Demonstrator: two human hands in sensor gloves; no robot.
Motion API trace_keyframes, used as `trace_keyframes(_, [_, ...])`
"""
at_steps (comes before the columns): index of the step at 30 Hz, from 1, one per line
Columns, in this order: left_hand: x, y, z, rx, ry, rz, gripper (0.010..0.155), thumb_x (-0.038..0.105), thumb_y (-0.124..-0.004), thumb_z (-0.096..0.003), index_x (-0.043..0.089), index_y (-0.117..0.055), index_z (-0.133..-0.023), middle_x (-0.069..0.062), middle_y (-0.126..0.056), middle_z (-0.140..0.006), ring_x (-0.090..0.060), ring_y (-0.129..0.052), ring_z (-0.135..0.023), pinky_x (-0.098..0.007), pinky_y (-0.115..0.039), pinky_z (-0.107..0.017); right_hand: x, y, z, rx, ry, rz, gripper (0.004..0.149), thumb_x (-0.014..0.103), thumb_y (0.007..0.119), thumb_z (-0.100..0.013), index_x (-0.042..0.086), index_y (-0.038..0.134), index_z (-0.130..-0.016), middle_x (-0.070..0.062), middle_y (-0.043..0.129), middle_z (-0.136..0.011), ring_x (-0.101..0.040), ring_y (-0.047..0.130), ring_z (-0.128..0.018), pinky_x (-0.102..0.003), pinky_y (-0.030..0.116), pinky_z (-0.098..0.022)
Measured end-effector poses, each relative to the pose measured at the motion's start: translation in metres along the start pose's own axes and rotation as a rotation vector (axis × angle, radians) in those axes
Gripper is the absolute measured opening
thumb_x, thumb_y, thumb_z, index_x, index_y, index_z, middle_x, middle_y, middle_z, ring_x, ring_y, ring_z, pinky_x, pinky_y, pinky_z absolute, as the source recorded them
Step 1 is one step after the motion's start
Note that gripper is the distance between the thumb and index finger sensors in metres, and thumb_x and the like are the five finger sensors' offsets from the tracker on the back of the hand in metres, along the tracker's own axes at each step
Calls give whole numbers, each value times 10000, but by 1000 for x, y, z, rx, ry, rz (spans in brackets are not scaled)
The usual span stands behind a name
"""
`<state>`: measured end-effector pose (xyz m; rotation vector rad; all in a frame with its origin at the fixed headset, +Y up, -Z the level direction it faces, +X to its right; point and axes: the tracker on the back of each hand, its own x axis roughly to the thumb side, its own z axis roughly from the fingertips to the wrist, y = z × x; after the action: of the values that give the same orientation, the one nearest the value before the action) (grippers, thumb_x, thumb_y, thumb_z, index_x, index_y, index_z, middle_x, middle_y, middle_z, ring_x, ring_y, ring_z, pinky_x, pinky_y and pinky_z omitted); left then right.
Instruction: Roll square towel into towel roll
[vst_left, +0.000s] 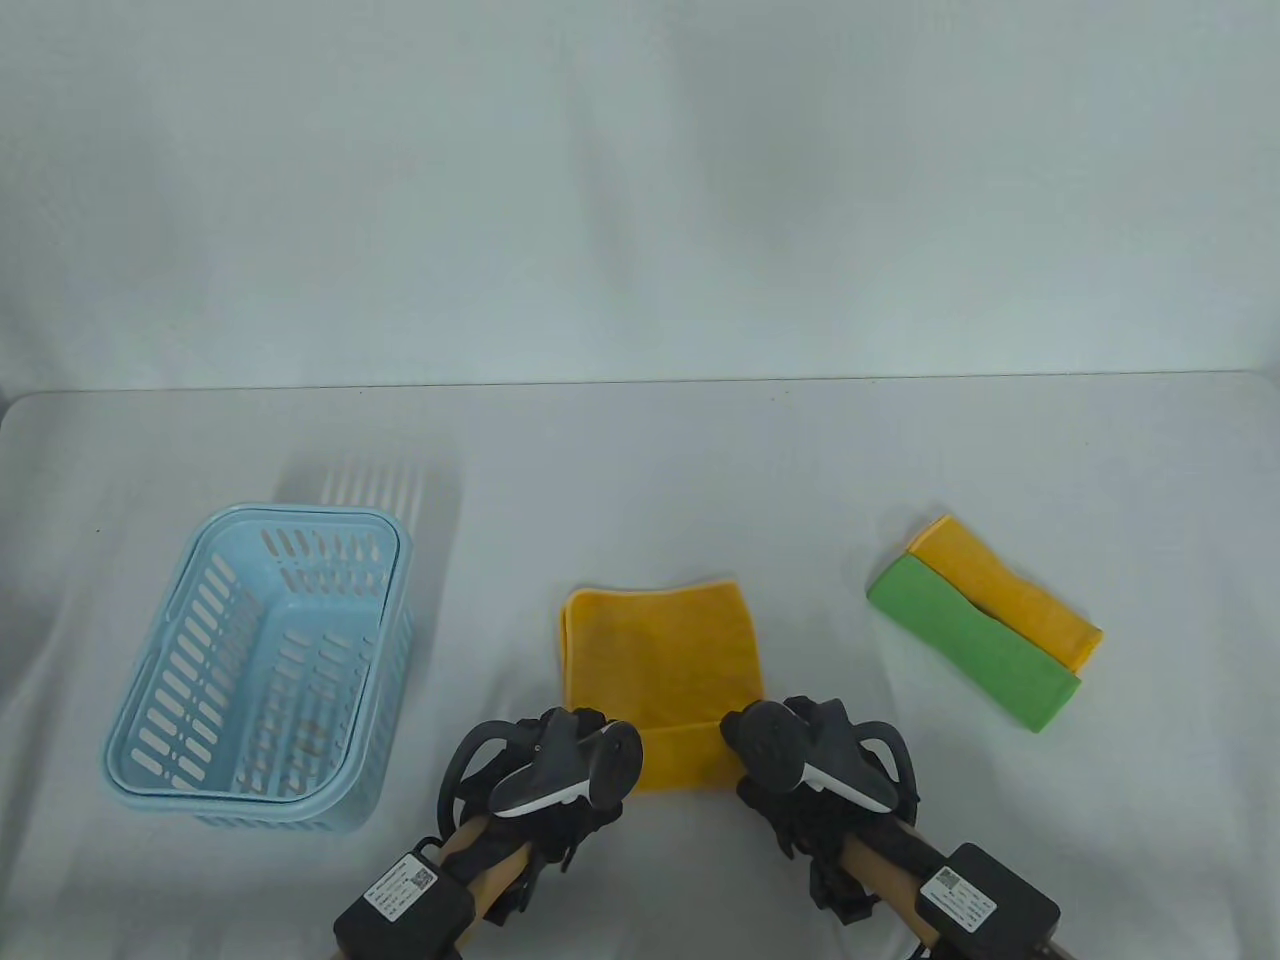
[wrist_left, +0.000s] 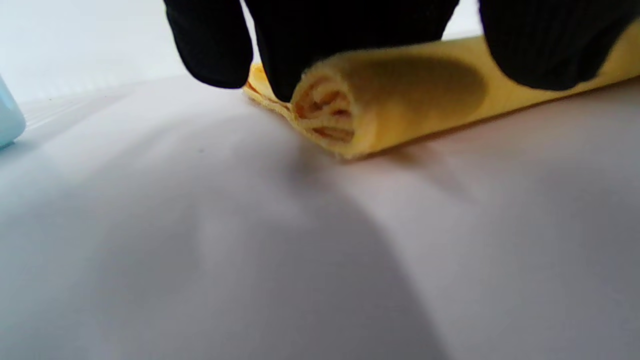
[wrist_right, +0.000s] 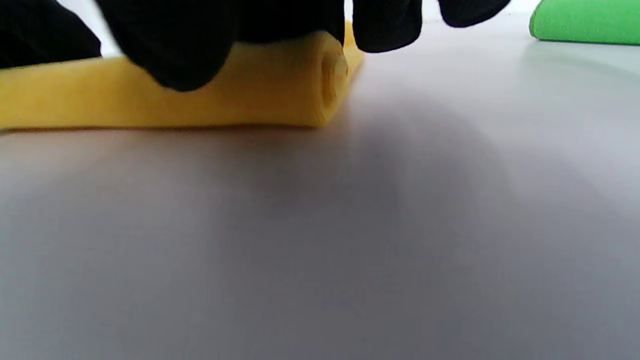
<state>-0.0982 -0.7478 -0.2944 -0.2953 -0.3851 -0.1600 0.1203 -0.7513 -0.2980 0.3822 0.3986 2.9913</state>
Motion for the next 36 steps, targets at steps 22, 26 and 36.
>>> trace_keyframes(22, [-20,2,-5,-71,29,192,660,428,-743,-398,348,-558,-1027,73,-639,-1054,-194,-782,-943,-490,-672,-729,-16,-1,-6,9,79,-218,588,411,726,-381,396,550,-942,101,674,-991,-286,698,-936,-543,608,-671])
trace_keyframes(26, [-35,2,-6,-100,58,355,649,436,-761,-391,327,-608,-1011,56,-707,-1018,-199,-839,-894,-492,-702,-705,-23,-4,-7,11,130,-369,609,416,748,-369,346,560,-943,55,778,-902,-265,763,-866,-539,629,-654])
trace_keyframes(36, [-46,0,-5,-114,154,448,655,503,-774,-363,266,-711,-971,72,-937,-792,-181,-1026,-629,-470,-795,-609,-34,-3,-6,11,246,-426,625,488,778,-330,298,647,-912,43,939,-648,-234,919,-597,-510,721,-570])
